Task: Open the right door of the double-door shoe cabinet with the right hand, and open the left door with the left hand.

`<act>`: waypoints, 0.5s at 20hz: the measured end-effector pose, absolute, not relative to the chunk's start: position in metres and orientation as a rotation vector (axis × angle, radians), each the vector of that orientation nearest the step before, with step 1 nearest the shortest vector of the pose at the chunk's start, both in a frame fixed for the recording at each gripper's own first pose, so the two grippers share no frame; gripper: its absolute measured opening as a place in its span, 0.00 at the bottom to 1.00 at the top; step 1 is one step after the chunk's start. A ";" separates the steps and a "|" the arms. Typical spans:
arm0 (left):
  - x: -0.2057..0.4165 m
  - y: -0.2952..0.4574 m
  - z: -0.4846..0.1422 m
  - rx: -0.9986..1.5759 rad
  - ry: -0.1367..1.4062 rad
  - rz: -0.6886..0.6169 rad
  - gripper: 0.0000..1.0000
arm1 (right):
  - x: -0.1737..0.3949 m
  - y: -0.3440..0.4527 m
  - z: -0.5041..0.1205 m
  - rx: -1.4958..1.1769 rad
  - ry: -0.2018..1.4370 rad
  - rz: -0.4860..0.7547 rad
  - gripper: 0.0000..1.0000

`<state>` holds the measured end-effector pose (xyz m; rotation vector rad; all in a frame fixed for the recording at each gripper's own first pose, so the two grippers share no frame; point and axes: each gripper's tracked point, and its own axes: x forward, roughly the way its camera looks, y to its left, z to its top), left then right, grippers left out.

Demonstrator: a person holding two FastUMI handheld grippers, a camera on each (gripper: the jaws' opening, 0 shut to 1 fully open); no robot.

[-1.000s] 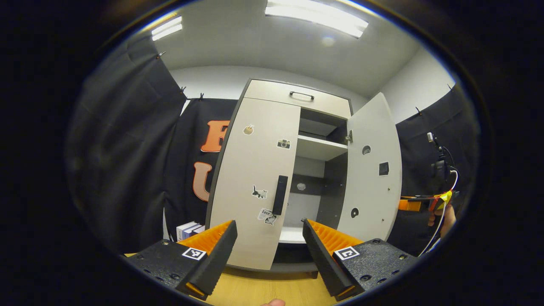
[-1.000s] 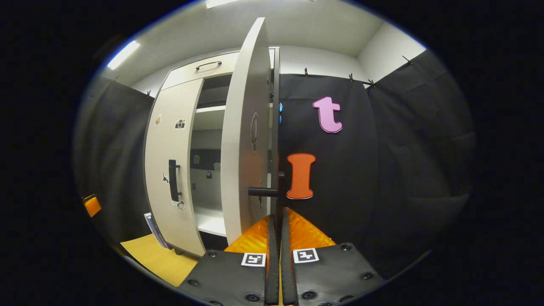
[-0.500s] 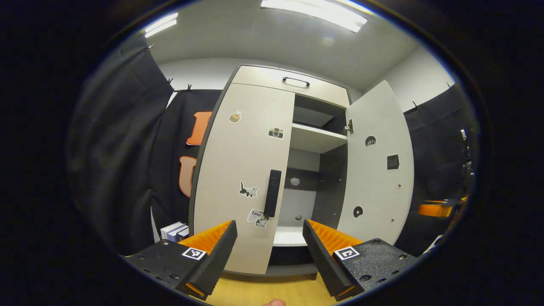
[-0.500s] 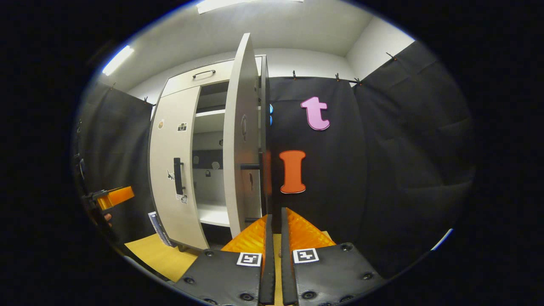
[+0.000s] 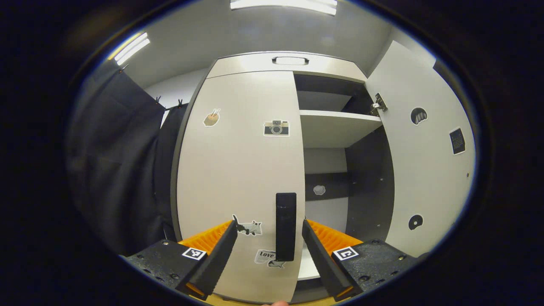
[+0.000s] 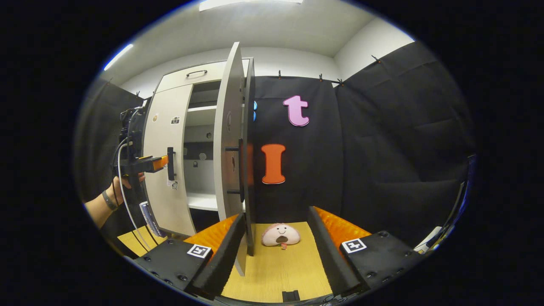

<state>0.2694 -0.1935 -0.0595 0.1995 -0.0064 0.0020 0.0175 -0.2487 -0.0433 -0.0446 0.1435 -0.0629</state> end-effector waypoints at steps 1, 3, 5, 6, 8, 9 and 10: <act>0.278 -0.194 -0.065 0.193 0.009 -0.001 0.93 | 0.009 -0.251 -0.046 -0.034 0.147 -0.071 0.89; 0.290 -0.187 -0.072 0.188 0.037 0.036 0.93 | -0.007 -0.255 -0.049 -0.019 0.137 -0.070 0.89; 0.297 -0.189 -0.072 0.166 0.044 0.026 0.93 | -0.019 -0.267 -0.053 -0.026 0.125 -0.088 0.89; 0.301 -0.192 -0.068 0.153 0.032 0.011 0.93 | -0.022 -0.276 -0.055 -0.035 0.126 -0.116 0.88; 0.306 -0.192 -0.060 0.155 0.016 0.003 0.89 | -0.026 -0.291 -0.060 -0.054 0.135 -0.168 0.88; 0.311 -0.199 -0.062 0.143 0.029 -0.033 0.81 | -0.030 -0.293 -0.063 -0.060 0.141 -0.181 0.97; 0.315 -0.205 -0.065 0.126 0.040 -0.051 0.71 | -0.031 -0.294 -0.062 -0.065 0.145 -0.188 0.97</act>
